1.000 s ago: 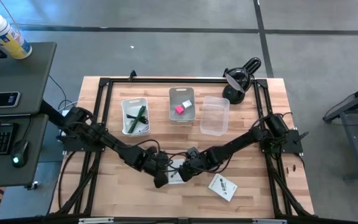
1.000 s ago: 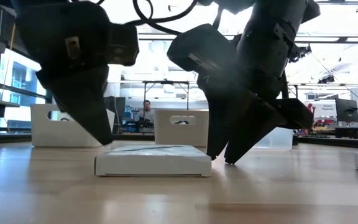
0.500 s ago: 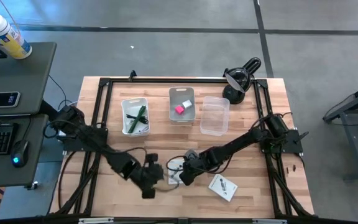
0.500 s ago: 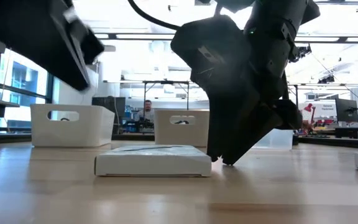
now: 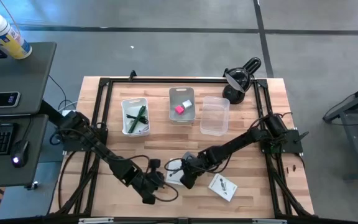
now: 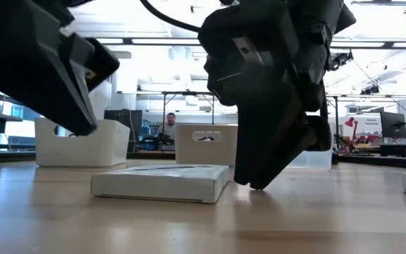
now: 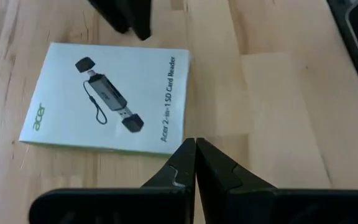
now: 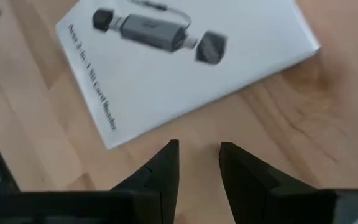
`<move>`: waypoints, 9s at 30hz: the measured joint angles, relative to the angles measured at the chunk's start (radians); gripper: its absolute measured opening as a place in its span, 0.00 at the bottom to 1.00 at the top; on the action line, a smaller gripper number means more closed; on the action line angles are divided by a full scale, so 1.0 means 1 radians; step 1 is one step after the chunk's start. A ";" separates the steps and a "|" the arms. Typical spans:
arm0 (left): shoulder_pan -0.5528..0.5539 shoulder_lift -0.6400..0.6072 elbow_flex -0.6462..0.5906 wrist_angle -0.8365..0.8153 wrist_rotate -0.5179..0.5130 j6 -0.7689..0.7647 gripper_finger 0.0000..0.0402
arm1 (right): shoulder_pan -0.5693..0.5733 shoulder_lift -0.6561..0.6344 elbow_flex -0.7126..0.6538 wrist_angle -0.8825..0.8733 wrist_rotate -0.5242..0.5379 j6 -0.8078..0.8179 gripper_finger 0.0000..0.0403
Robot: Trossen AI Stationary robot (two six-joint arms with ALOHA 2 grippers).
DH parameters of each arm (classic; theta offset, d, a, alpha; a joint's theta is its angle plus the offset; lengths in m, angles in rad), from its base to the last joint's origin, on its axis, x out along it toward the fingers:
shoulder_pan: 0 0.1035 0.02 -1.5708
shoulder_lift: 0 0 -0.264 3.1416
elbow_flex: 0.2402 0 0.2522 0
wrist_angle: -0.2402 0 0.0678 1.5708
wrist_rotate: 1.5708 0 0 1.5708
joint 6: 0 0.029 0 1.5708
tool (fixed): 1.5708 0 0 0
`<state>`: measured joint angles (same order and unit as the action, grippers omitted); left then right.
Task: Pick and place items into bin
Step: Put the left card reader box into the transparent bin
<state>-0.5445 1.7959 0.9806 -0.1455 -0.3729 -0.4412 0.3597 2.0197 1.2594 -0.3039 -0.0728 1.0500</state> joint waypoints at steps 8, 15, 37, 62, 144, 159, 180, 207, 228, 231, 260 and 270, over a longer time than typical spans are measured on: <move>0.049 0.038 0.000 0.030 0.039 0.027 0.00 | 0.001 0.000 0.000 0.009 -0.012 -0.045 0.27; 0.090 0.038 0.000 0.009 0.048 0.048 0.07 | -0.007 -0.001 0.000 0.003 -0.002 -0.064 0.27; 0.098 0.088 -0.012 0.000 0.095 0.000 0.26 | -0.021 0.057 0.001 0.171 -0.083 -0.110 0.27; 0.072 0.082 -0.070 0.067 0.059 -0.154 0.24 | -0.034 0.050 -0.004 0.317 -0.101 -0.044 0.27; -0.020 0.080 -0.315 0.520 -0.122 -0.550 0.13 | -0.026 -0.134 -0.519 0.903 0.173 0.446 0.66; -0.020 0.082 -0.315 0.528 -0.132 -0.551 0.13 | -0.031 -0.026 -0.393 0.867 0.108 0.418 0.63; -0.021 0.084 -0.317 0.539 -0.141 -0.551 0.13 | -0.033 0.003 -0.393 0.824 0.144 0.489 0.64; -0.034 0.087 -0.318 0.547 -0.175 -0.557 0.13 | -0.045 0.011 -0.196 0.521 0.171 0.425 0.64; -0.054 0.092 -0.322 0.567 -0.224 -0.532 0.13 | -0.029 0.014 -0.198 0.617 0.199 0.358 0.50; -0.065 0.092 -0.323 0.564 -0.248 -0.532 0.13 | -0.030 0.014 -0.198 0.650 0.203 0.338 0.48; -0.072 0.096 -0.323 0.671 -0.252 -0.407 0.13 | -0.026 0.008 -0.193 0.659 0.181 0.250 0.13; -0.071 0.049 -0.323 0.620 -0.278 -0.365 0.13 | -0.026 0.005 -0.193 0.635 0.173 0.228 0.13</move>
<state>-0.6151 1.8446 0.6571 0.4743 -0.6510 -0.8066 0.3332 2.0251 1.0668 0.3310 0.1007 1.2780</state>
